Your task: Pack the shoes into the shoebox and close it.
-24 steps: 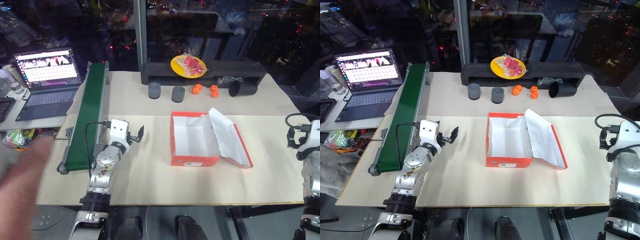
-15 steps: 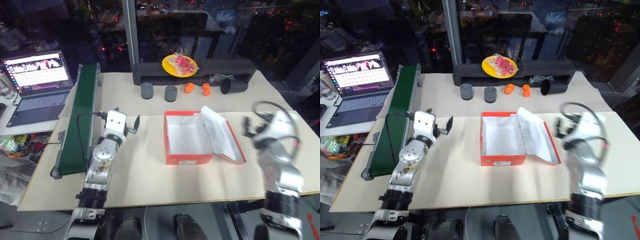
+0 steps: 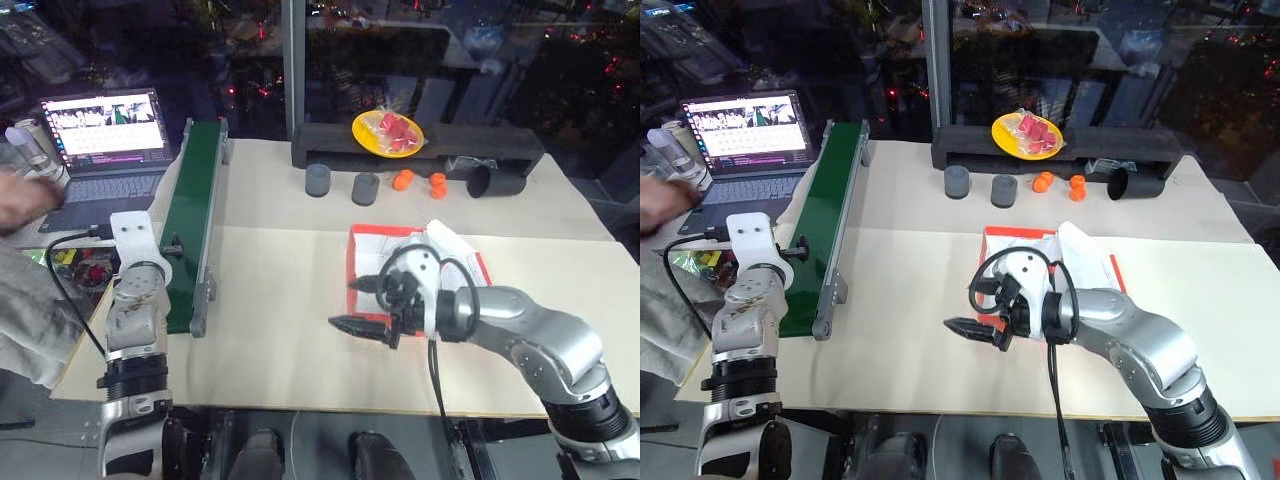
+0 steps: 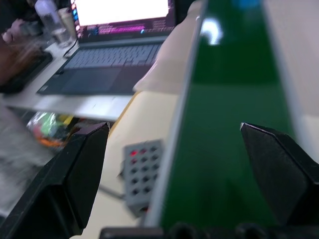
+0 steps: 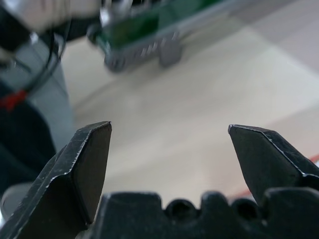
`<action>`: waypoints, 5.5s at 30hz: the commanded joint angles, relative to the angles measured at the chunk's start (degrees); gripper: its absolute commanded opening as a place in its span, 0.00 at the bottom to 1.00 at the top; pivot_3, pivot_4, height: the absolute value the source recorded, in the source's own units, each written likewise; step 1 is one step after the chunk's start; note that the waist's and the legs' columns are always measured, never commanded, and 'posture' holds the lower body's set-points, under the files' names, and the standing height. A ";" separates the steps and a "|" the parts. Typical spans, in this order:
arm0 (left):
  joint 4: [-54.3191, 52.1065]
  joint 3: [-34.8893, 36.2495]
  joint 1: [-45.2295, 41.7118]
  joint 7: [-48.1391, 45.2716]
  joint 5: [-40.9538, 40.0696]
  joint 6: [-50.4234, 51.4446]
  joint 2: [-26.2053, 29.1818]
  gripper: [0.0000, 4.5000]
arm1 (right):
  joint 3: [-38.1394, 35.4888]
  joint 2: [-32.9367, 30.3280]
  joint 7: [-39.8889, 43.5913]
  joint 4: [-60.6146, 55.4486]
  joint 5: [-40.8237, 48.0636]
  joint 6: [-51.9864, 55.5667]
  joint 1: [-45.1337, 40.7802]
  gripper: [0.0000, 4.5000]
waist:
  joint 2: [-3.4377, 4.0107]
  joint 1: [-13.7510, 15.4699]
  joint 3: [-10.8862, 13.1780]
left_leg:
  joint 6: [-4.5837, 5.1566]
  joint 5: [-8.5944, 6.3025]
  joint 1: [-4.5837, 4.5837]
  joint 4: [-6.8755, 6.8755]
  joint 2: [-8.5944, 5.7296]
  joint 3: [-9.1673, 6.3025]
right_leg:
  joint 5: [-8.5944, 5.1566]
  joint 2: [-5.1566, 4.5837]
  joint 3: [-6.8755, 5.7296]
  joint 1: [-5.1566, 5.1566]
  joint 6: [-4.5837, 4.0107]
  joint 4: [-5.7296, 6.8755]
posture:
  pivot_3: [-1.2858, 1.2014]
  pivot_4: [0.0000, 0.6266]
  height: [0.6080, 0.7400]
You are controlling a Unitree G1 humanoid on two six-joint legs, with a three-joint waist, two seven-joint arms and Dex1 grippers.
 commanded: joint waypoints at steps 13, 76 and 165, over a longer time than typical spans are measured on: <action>2.50 -3.56 -6.71 -12.28 -4.22 5.62 7.87 1.00 | -3.34 9.15 -5.91 4.45 -5.01 -3.82 5.56 0.98 | -0.12 0.33 -0.05 | -0.02 0.01 -0.02 -0.06 0.05 0.02 | -0.01 0.05 -0.01 -0.06 -0.04 0.07 | 0.52 0.24 1.00; 8.49 -1.53 -7.70 -7.06 -8.55 9.45 3.28 0.83 | -5.61 11.95 -11.98 3.99 -9.92 1.45 4.27 1.00 | -0.12 0.51 -0.09 | -0.02 0.02 0.06 -0.05 0.02 0.03 | -0.01 0.03 -0.01 0.02 -0.03 0.15 | 0.52 0.24 1.00; -15.52 -18.47 -5.83 -29.75 -13.59 -5.15 0.24 1.00 | -23.78 19.66 -46.99 16.56 -16.47 20.09 -23.31 0.92 | 0.34 -1.18 0.18 | 0.02 0.03 -0.09 -0.26 0.05 0.02 | -0.14 0.09 0.05 -0.16 -0.13 0.04 | 0.52 0.24 1.00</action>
